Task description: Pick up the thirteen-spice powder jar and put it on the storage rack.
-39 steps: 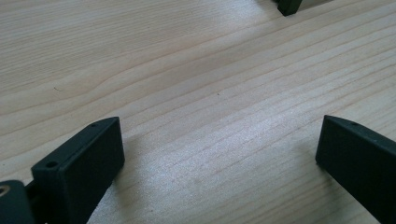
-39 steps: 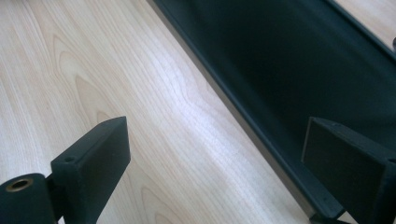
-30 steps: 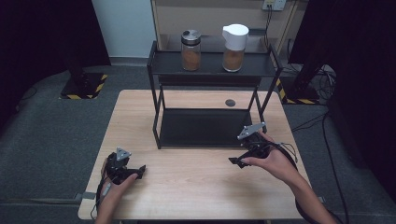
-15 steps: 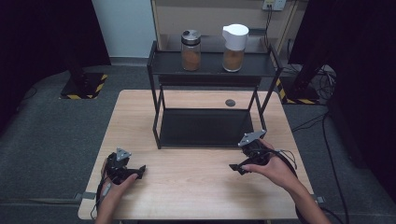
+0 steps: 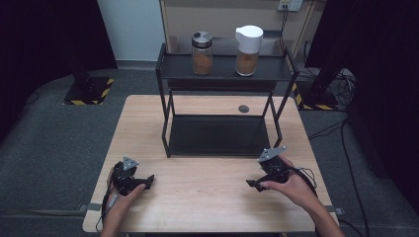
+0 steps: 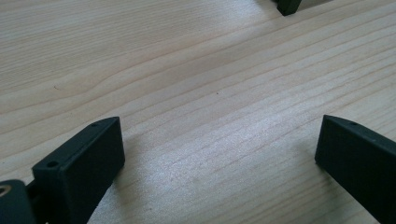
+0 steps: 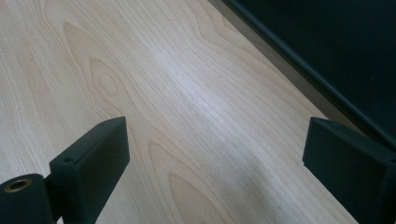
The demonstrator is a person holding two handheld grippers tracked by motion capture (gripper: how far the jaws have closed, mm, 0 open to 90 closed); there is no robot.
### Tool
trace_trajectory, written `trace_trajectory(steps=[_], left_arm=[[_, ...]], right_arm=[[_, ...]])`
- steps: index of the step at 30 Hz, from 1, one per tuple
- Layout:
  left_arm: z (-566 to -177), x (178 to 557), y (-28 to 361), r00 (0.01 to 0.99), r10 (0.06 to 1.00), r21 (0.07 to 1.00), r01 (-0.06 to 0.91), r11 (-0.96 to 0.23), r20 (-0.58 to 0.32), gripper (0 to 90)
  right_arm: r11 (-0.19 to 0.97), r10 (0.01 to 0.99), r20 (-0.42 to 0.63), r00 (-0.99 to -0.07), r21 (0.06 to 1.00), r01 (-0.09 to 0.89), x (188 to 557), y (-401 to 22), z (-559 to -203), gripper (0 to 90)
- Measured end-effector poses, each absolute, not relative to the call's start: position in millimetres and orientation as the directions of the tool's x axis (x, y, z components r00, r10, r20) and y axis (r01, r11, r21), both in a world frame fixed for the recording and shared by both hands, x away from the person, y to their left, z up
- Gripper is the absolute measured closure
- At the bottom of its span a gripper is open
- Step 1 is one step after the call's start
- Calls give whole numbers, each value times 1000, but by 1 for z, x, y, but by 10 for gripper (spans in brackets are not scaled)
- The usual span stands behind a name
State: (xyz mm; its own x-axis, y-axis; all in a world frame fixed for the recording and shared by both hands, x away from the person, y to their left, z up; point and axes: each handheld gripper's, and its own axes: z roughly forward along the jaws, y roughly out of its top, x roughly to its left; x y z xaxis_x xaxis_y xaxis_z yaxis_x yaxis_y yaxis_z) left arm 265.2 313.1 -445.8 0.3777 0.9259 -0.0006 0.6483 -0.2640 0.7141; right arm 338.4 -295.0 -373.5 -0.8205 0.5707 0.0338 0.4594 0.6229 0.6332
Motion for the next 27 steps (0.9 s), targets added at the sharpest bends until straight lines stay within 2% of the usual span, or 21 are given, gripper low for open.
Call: trace_trajectory(steps=[17,27], left_arm=[[-446,265,313,377,926,714,649,-263,-1,3],[-446,265,313,376,926,714,649,-263,-1,4]], right_arm=[[547,618,46,-785,692,471,313,-334,-408,66],[549,609,32,-793,705,450,305,-338,-420,62]])
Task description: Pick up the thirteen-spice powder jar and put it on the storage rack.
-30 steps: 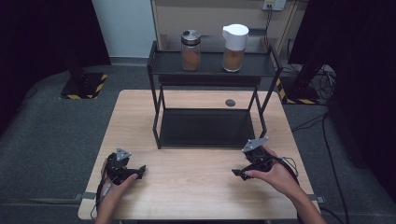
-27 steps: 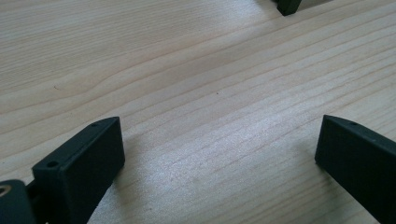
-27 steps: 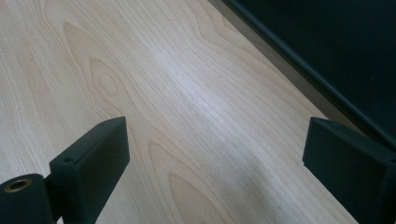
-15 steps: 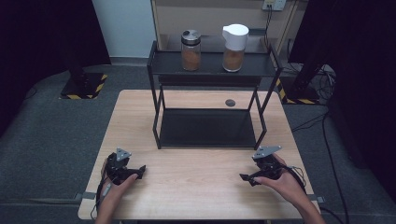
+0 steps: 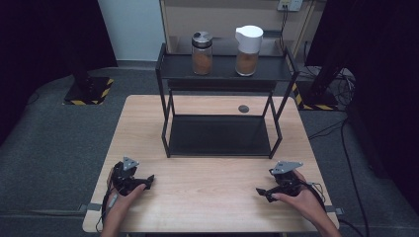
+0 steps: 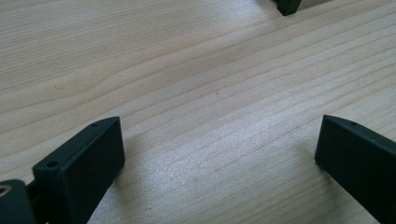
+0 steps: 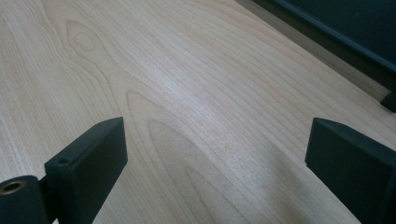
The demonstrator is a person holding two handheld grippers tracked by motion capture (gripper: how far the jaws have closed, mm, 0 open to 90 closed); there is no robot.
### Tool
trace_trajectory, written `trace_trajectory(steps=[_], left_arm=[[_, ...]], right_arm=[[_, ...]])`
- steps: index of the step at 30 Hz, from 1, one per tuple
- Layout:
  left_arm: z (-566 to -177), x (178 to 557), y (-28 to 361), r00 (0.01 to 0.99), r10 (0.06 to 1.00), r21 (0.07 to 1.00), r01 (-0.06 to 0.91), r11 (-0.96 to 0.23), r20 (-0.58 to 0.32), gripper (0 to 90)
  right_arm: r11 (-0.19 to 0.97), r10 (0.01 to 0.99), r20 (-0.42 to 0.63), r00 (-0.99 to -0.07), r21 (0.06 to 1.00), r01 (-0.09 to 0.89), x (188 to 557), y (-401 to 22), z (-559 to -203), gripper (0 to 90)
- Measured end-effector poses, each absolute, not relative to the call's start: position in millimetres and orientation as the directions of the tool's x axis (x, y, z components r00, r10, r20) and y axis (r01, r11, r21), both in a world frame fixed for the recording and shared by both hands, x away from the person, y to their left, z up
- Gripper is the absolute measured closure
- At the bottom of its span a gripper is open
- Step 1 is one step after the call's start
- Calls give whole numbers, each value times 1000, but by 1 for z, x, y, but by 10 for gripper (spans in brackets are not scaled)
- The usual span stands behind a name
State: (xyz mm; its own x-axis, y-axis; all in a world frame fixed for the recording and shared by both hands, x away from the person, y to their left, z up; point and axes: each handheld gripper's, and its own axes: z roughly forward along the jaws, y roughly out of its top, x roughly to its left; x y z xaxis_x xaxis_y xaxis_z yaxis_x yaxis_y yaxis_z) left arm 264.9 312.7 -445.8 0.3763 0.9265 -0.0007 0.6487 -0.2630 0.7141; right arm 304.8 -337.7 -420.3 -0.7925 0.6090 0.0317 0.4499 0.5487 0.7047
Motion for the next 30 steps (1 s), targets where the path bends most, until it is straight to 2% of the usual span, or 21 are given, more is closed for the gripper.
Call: trace_trajectory(steps=[30], left_arm=[[-446,265,313,377,926,714,649,-263,-1,4]], right_arm=[[587,541,20,-841,707,394,296,-316,-440,28]])
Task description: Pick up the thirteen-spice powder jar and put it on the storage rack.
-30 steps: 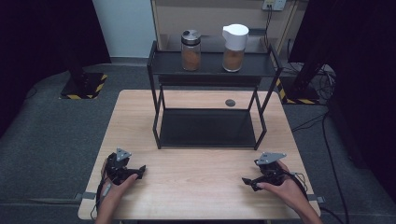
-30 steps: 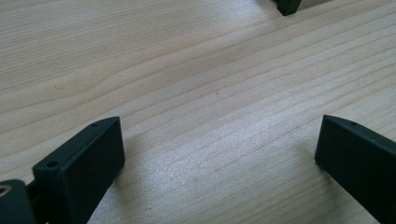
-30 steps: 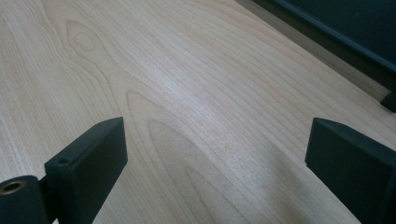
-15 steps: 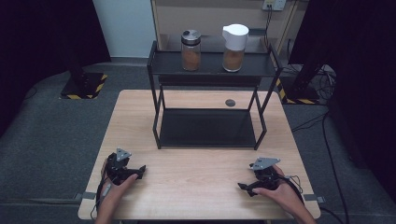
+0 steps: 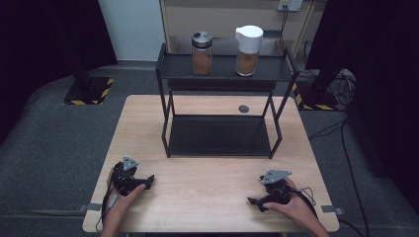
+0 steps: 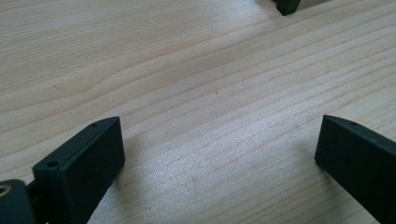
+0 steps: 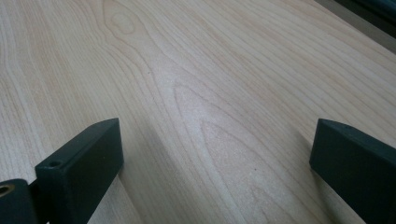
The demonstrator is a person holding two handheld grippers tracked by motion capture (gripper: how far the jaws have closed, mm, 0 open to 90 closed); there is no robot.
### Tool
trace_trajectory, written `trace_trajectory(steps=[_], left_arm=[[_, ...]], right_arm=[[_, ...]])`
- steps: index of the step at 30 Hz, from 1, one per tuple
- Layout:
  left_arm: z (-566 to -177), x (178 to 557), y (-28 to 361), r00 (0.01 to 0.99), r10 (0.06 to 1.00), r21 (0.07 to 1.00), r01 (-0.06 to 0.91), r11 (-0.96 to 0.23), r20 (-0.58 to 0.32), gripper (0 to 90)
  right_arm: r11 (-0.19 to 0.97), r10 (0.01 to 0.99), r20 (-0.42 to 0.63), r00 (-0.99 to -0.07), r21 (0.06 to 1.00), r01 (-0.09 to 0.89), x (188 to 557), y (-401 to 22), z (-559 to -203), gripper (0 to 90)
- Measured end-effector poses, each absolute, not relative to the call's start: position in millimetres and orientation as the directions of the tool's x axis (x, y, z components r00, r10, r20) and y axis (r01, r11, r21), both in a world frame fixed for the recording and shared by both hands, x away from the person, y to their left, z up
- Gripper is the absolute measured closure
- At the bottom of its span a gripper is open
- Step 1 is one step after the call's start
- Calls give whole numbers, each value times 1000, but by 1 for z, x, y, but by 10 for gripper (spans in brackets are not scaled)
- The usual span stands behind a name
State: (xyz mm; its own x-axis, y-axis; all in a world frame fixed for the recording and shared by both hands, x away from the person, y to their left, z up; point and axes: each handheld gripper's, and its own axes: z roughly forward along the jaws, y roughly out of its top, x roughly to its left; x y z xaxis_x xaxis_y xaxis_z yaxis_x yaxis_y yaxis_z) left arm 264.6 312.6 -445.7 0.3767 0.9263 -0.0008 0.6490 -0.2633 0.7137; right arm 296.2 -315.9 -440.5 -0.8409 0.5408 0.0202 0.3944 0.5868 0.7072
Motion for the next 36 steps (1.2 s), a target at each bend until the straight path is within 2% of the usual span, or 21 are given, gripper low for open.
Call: trace_trajectory(steps=[36], left_arm=[[-446,265,313,377,926,714,649,-264,-1,3]], right_arm=[[575,560,5,-828,718,393,291,-308,-445,14]])
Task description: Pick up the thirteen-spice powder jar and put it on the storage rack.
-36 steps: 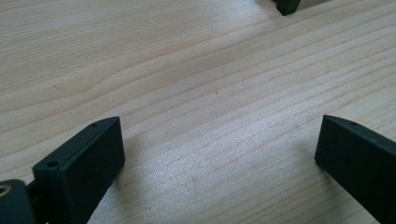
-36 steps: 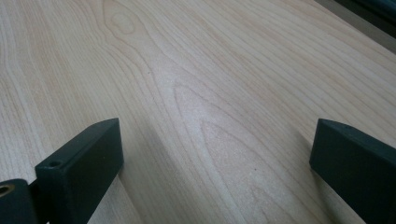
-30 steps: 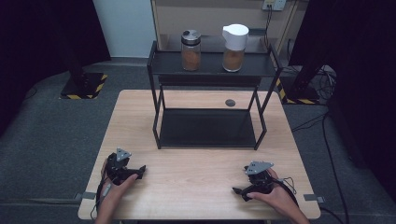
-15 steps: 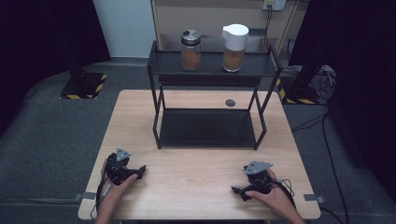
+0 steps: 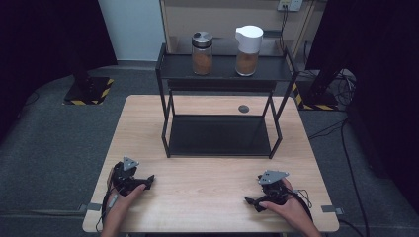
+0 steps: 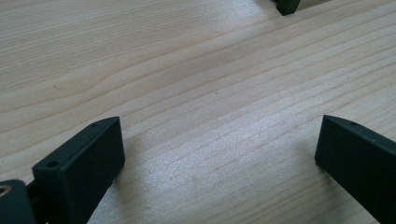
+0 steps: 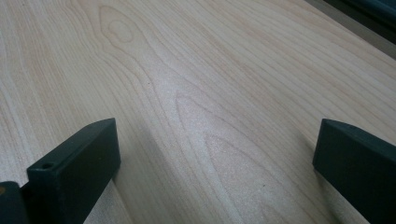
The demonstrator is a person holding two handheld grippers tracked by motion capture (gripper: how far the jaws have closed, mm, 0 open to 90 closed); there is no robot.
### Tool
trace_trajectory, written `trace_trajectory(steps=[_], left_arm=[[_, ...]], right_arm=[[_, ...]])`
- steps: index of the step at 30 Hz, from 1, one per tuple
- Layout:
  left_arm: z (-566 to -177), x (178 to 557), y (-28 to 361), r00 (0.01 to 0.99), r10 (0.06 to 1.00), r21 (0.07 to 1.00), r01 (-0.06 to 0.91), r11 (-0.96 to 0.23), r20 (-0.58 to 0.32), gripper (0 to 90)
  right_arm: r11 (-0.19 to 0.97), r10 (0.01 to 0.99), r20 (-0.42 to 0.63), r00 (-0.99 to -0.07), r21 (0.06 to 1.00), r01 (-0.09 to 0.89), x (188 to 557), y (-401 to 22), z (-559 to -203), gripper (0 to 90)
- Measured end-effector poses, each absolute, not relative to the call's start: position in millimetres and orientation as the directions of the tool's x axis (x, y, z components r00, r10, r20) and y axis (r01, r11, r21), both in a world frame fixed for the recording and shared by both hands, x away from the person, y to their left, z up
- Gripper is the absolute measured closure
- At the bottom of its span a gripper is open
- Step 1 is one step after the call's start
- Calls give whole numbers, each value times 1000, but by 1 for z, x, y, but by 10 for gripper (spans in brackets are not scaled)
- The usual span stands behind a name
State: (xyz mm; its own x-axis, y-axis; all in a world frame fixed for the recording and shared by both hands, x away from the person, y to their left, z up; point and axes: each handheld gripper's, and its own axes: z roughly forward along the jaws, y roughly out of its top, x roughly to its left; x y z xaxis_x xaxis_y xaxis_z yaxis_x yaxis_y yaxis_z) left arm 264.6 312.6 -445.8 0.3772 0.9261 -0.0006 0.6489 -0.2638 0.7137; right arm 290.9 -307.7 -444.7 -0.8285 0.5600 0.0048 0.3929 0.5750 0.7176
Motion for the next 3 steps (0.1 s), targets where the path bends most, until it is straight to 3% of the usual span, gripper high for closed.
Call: trace_trajectory(steps=[3], left_arm=[[-446,265,313,377,926,714,649,-264,-1,3]], right_arm=[[575,560,5,-828,718,393,291,-308,-445,14]])
